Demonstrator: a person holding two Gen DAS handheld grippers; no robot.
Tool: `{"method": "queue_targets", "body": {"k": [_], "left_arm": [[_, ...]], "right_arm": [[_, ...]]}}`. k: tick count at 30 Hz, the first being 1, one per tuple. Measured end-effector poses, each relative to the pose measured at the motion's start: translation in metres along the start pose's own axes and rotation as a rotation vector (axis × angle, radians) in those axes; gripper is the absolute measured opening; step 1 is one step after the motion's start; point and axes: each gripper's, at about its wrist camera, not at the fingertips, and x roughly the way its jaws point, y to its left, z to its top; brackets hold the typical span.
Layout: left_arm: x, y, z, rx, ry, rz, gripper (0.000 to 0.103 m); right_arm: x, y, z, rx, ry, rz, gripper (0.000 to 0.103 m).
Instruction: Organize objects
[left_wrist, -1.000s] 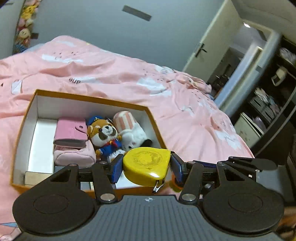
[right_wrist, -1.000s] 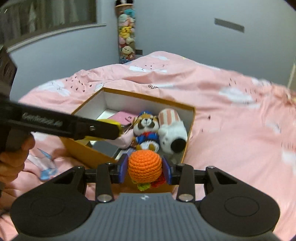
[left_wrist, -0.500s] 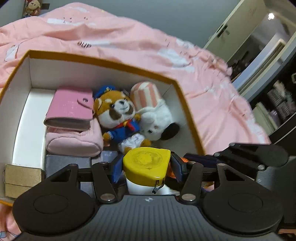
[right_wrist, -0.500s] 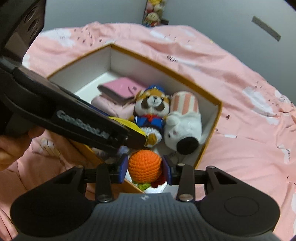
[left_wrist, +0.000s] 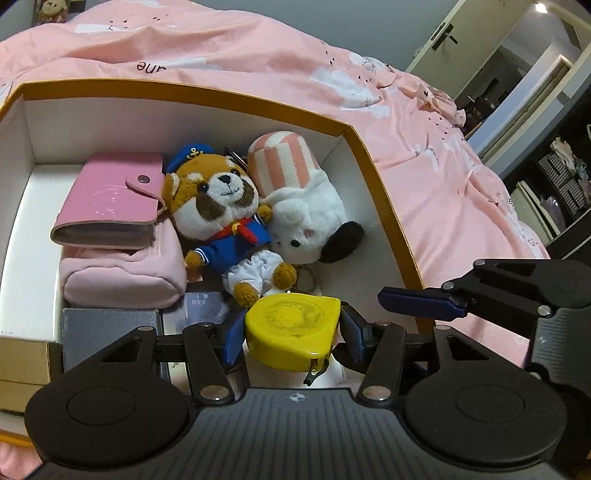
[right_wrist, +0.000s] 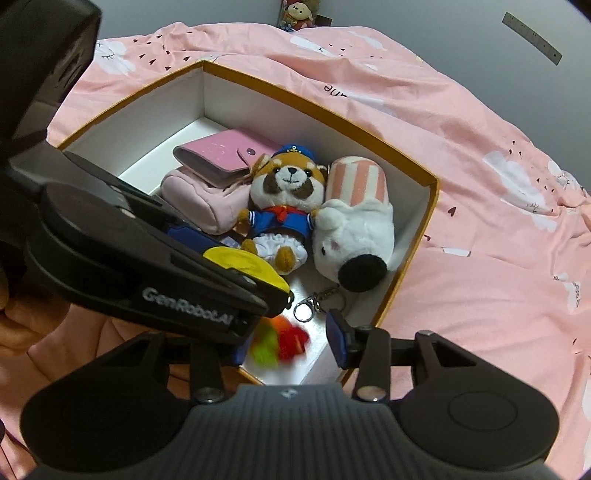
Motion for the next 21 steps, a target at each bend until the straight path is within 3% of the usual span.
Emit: {"method": "queue_targets", "body": {"k": [8, 14, 21], "left_arm": [[-0.004, 0.003, 0.0, -0.013, -0.001, -0.014, 0.064], [-0.01, 0.001, -0.001, -0.017, -0.014, -0.012, 0.07], [-0.046, -0.006, -0.004, 0.011, -0.164, 0.039, 0.073]], "right_arm": [[-0.002, 0.0, 0.0, -0.005, -0.01, -0.037, 0.055], [-0.01, 0.004, 0.0, -0.018, -0.025, -0.059, 0.062], [-0.032, 0.01, -0.001, -0.017, -0.068, -0.093, 0.066]]}}
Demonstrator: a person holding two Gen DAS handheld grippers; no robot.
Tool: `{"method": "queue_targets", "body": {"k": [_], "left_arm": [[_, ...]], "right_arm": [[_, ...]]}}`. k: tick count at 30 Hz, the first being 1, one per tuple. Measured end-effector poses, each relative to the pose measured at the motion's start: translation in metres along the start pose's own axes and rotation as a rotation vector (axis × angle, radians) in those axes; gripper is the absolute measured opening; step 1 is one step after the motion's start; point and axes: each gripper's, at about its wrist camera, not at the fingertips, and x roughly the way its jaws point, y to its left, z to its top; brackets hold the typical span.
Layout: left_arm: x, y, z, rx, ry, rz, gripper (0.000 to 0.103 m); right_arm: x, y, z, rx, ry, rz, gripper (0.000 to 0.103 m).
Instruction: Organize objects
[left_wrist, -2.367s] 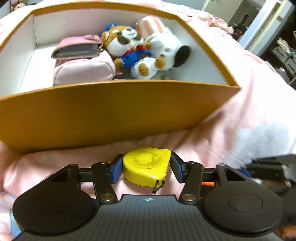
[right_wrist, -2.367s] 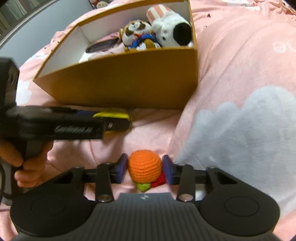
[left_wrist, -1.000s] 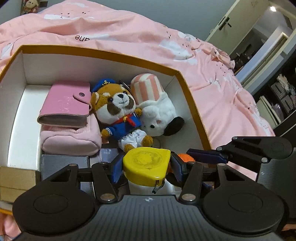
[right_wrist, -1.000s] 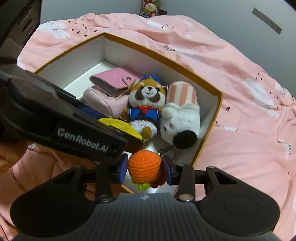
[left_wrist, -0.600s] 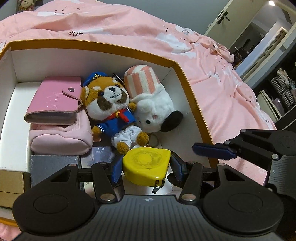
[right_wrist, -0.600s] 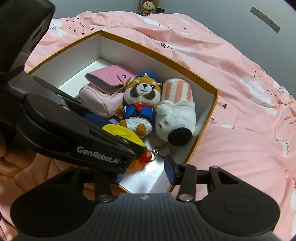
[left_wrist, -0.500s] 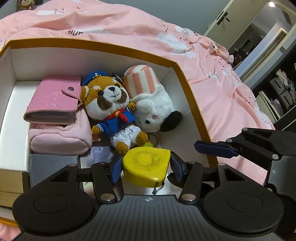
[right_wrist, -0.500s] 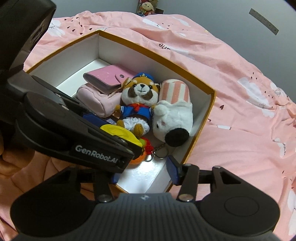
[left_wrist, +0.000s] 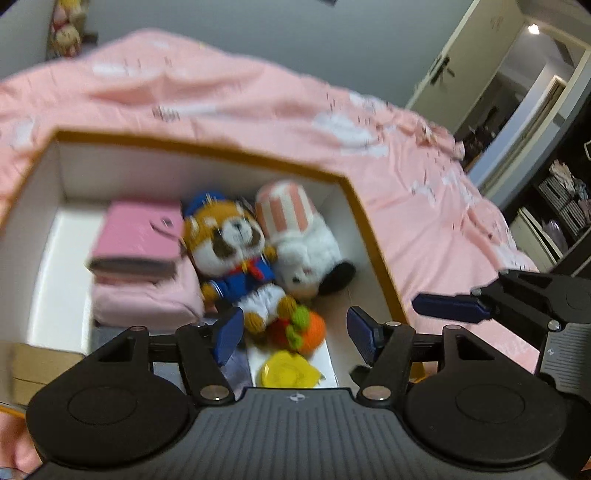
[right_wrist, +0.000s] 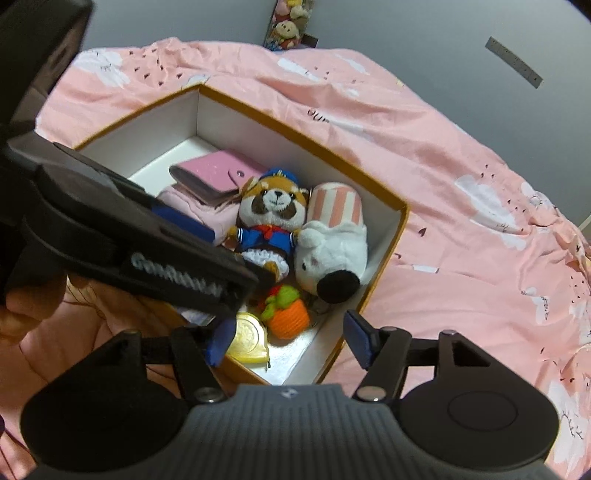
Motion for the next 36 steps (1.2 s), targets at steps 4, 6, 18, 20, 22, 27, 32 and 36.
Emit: {"method": "queue_targets", "body": {"k": [4, 6, 18, 20, 22, 27, 32, 36], "left_arm": [[-0.029, -0.009, -0.001, 0.059, -0.122, 0.059, 0.076], [-0.043, -0.015, -0.003, 0.088, -0.177, 0.083, 0.077], [-0.111, -0.034, -0.025, 0.243, -0.397, 0.226, 0.088], [-0.121, -0.032, -0.029, 0.252, -0.416, 0.245, 0.09], [-0.129, -0.031, -0.033, 0.276, -0.433, 0.253, 0.091], [-0.139, -0.026, -0.042, 0.272, -0.427, 0.27, 0.098], [-0.136, -0.013, -0.047, 0.229, -0.315, 0.329, 0.101], [-0.133, 0.002, -0.053, 0.175, -0.236, 0.384, 0.101]], "right_arm": [[-0.02, 0.0, -0.001, 0.051, -0.061, -0.015, 0.08], [-0.03, -0.001, -0.002, 0.09, -0.087, -0.018, 0.081], [-0.088, 0.021, -0.021, 0.349, -0.31, -0.042, 0.098], [-0.092, 0.027, -0.025, 0.384, -0.338, -0.044, 0.1], [-0.095, 0.032, -0.029, 0.419, -0.366, -0.047, 0.102], [-0.098, 0.051, -0.035, 0.47, -0.411, -0.068, 0.102], [-0.093, 0.073, -0.037, 0.462, -0.367, -0.092, 0.102], [-0.086, 0.085, -0.037, 0.449, -0.306, -0.109, 0.102]]}}
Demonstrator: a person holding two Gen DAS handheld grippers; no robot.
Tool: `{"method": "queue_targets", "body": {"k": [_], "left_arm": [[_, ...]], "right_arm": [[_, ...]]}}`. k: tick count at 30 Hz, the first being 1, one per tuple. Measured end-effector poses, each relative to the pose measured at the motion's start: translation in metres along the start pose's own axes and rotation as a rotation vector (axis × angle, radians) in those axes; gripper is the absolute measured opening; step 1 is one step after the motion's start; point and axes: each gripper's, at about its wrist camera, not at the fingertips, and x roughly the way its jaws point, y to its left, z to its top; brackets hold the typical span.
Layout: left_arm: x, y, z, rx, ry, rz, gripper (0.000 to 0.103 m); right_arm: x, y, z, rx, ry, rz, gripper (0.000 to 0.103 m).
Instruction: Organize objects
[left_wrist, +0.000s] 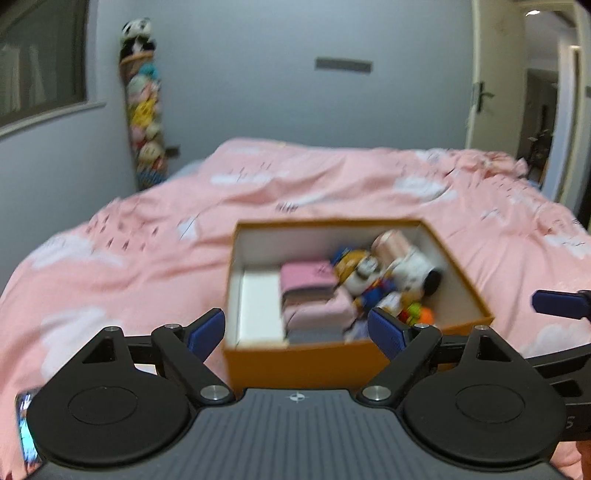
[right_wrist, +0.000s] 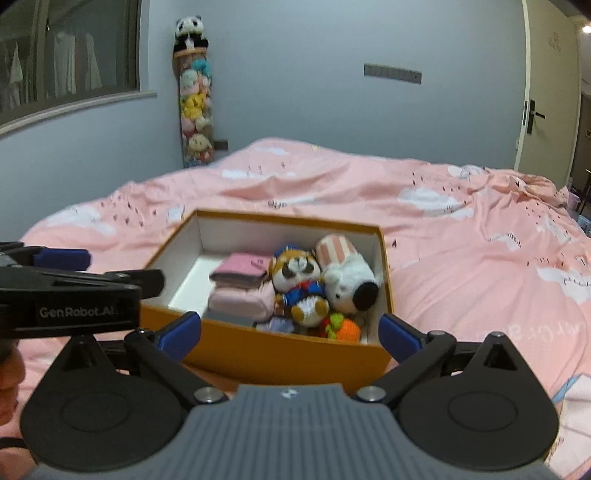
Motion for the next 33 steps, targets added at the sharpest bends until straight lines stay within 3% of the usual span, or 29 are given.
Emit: {"method": "queue_targets", "body": {"k": [12, 33], "left_arm": [[-0.003, 0.019, -0.025, -0.07, 0.078, 0.016, 0.101], [0.004, 0.012, -0.037, -0.04, 0.063, -0.029, 0.101]], "right_arm": [[-0.001, -0.009, -0.012, 0.108, 0.046, -0.018, 0.102], [0.0, -0.006, -0.016, 0.111, 0.048, -0.019, 0.102]]}}
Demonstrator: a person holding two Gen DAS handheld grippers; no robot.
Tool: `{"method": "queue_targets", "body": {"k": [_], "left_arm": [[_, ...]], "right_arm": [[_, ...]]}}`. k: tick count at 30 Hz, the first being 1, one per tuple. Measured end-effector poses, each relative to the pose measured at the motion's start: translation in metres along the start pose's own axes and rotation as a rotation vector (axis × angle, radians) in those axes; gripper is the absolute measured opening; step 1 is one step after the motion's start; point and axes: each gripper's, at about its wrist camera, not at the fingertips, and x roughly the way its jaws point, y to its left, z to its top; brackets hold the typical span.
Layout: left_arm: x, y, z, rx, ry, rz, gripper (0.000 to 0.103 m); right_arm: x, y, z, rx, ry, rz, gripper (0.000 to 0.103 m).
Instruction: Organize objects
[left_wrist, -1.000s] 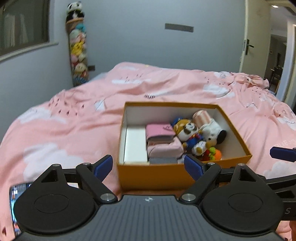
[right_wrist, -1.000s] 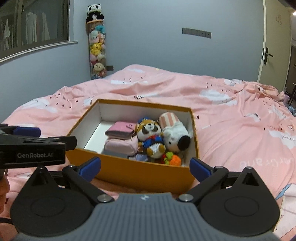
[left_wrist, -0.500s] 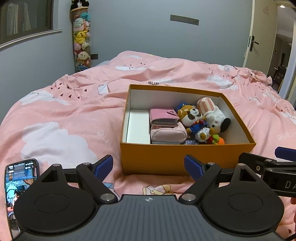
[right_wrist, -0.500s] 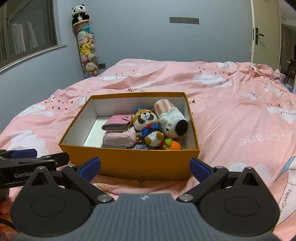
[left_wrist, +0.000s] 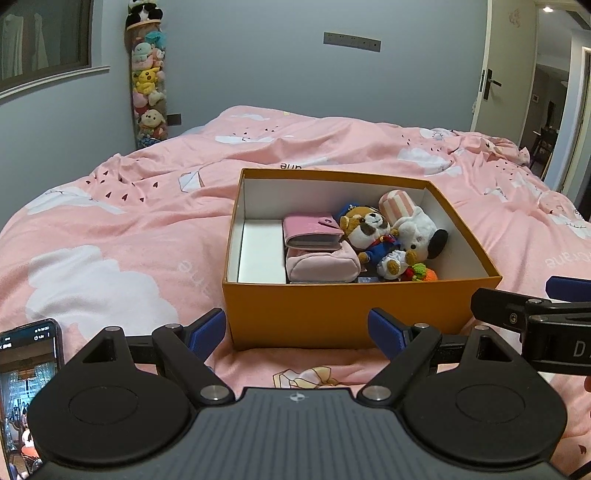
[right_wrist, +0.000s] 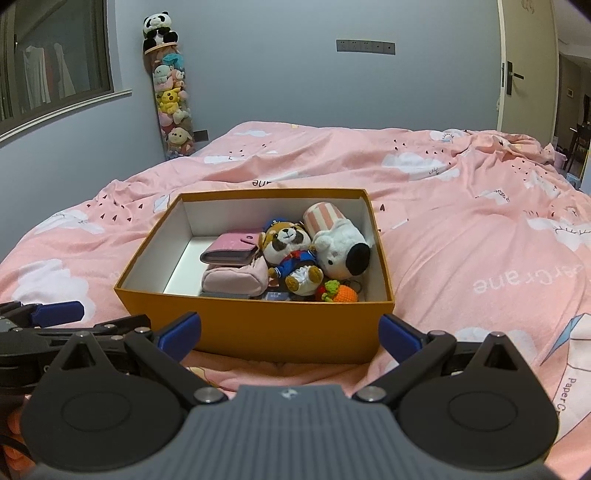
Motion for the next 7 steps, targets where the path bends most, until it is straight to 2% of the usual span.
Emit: {"method": "queue_targets", "body": {"k": [7], "left_arm": [[-0.001, -0.0017, -0.0006, 0.003, -0.012, -0.002, 0.101]], "right_arm": [[-0.0002, -0.0002, -0.0001, 0.0, 0.002, 0.001, 0.102]]}}
